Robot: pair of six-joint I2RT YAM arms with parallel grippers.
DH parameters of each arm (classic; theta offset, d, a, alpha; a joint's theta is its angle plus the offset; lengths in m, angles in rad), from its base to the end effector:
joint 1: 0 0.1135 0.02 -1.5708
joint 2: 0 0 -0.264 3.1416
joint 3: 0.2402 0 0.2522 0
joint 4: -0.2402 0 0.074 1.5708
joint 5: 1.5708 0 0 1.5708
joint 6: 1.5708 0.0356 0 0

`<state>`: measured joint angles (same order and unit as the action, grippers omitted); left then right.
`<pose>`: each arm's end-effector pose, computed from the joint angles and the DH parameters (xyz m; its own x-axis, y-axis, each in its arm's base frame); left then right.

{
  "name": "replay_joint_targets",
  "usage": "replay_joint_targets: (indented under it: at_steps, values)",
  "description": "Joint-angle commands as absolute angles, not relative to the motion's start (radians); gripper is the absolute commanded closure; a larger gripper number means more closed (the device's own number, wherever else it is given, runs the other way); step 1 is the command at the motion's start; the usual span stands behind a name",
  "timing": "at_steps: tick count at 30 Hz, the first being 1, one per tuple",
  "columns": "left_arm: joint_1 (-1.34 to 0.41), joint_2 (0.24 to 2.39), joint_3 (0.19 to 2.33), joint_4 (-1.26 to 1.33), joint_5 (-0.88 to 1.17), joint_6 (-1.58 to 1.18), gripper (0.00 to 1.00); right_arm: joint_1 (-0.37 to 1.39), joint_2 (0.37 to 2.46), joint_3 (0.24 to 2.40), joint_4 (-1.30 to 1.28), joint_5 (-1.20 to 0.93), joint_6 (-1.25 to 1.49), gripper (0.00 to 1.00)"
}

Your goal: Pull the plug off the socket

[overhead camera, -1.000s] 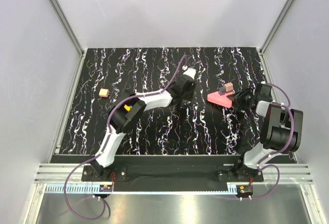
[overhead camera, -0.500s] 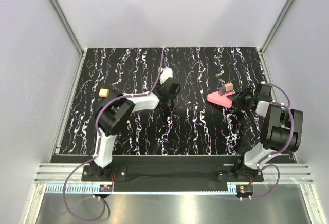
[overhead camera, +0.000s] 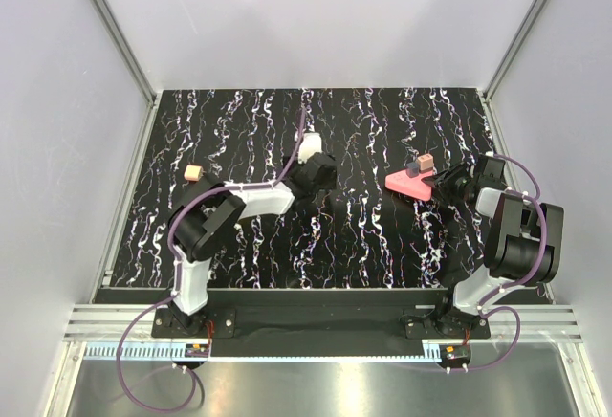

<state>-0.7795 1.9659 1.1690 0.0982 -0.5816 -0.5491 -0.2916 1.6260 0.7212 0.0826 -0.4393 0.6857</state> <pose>0.3090 -0.2779 0.1572 -0.5407 -0.0788 -0.8375 0.0070 0.9951 -0.0982 0.2968 -0.0733 0.1437 -0.5539 0.7646 -0.3295 0.4311 0.6019 0.6721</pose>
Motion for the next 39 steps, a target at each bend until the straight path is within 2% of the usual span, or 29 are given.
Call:
replay_joint_targets:
  at_steps: [1,2,4,5,6,7,8,10,12,14,20,23,25,29,33,39]
  values:
    - [-0.813,1.881,1.189,0.302,-0.528,-0.371,0.04,-0.275,1.658,0.67,-0.083,-0.321,0.612,1.0]
    - [-0.811,1.885,1.196,0.402,-0.327,-0.332,0.05,-0.275,1.658,0.67,-0.083,-0.319,0.612,1.0]
    - [-0.81,1.913,1.245,0.457,-0.115,-0.26,0.05,-0.275,1.658,0.669,-0.083,-0.321,0.611,1.0]
    - [-0.808,1.961,1.332,0.466,0.076,-0.208,0.04,-0.275,1.658,0.669,-0.083,-0.319,0.612,1.0]
    - [-0.807,1.997,1.4,0.441,0.159,-0.193,0.02,-0.275,1.658,0.669,-0.083,-0.319,0.612,1.0]
    - [-0.799,2.087,1.586,0.387,0.317,-0.181,0.02,-0.275,1.658,0.669,-0.084,-0.319,0.612,1.0]
    - [-0.795,2.136,1.683,0.267,0.383,-0.175,0.03,-0.275,1.658,0.669,-0.083,-0.321,0.614,1.0]
    - [-0.793,2.227,1.846,0.2,0.49,-0.151,0.08,-0.275,1.658,0.669,-0.081,-0.319,0.612,1.0]
    - [-0.796,2.319,1.998,0.173,0.618,-0.141,0.08,-0.275,1.658,0.67,-0.081,-0.321,0.612,1.0]
    - [-0.798,2.354,2.026,0.21,0.629,-0.143,0.09,-0.275,1.66,0.67,-0.081,-0.321,0.611,1.0]
    - [-0.801,2.364,1.915,0.369,0.568,-0.236,0.1,-0.275,1.658,0.67,-0.081,-0.321,0.612,1.0]
    - [-0.81,2.39,1.899,0.374,0.515,-0.278,0.07,-0.275,1.66,0.67,-0.08,-0.321,0.611,1.0]
    - [-0.818,2.44,1.963,0.33,0.503,-0.307,0.07,-0.275,1.66,0.67,-0.081,-0.321,0.612,1.0]
    - [-0.828,2.491,2.011,0.249,0.39,-0.331,0.11,-0.275,1.661,0.67,-0.081,-0.322,0.612,1.0]
    - [-0.83,2.506,2.005,0.282,0.339,-0.362,0.28,-0.275,1.661,0.67,-0.08,-0.322,0.612,1.0]
    - [-0.839,2.542,2.052,0.287,0.357,-0.377,0.25,-0.275,1.66,0.67,-0.08,-0.321,0.612,1.0]
